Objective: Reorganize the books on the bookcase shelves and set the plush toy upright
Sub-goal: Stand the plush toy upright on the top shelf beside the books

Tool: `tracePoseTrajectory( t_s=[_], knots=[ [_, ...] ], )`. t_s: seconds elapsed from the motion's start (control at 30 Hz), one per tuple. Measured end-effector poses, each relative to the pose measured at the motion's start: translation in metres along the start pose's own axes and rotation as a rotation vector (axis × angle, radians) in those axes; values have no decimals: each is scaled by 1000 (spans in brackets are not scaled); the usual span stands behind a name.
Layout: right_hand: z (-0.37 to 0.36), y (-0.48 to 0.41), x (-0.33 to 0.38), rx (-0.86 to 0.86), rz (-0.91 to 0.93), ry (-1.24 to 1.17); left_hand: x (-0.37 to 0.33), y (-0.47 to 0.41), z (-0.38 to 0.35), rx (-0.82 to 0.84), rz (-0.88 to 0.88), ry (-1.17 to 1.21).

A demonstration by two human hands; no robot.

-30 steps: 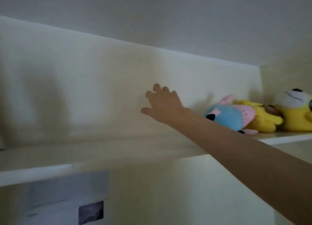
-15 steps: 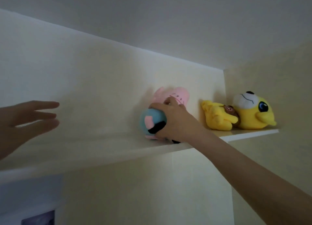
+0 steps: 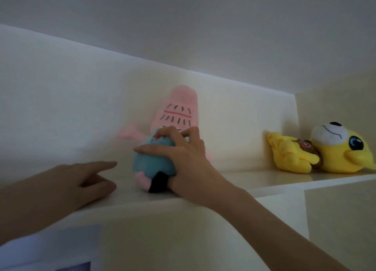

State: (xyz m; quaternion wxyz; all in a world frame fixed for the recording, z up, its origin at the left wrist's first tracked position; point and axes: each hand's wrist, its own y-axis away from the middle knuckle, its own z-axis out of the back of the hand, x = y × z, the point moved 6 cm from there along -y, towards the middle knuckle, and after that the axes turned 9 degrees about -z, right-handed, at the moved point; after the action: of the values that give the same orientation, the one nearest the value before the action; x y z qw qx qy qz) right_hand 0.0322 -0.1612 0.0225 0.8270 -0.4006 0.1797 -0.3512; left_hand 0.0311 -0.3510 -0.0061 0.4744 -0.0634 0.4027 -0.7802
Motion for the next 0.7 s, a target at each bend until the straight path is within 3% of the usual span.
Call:
tracePoseTrajectory(
  t_s=[0.1,0.27,0.4,0.43,0.57,0.7],
  knots=[
    [-12,-13,6,25,49,-12,-7,2,8,-82,-31,49],
    [-34,-31,24,76,139,168,-17,5,9,-74,-121,61],
    [-19,-22,13,313,116,-106,-22,1,8,-20,-199,85],
    [-11,-19,7,306,76,-262,-25,1,8,-24,-209,119],
    [13,-20,-41,-34,-302,-756,-35,2,14,-103,-213,50],
    [-3,-16,-60,64,-474,-709,-49,5,22,-185,-229,-33]
  ],
)
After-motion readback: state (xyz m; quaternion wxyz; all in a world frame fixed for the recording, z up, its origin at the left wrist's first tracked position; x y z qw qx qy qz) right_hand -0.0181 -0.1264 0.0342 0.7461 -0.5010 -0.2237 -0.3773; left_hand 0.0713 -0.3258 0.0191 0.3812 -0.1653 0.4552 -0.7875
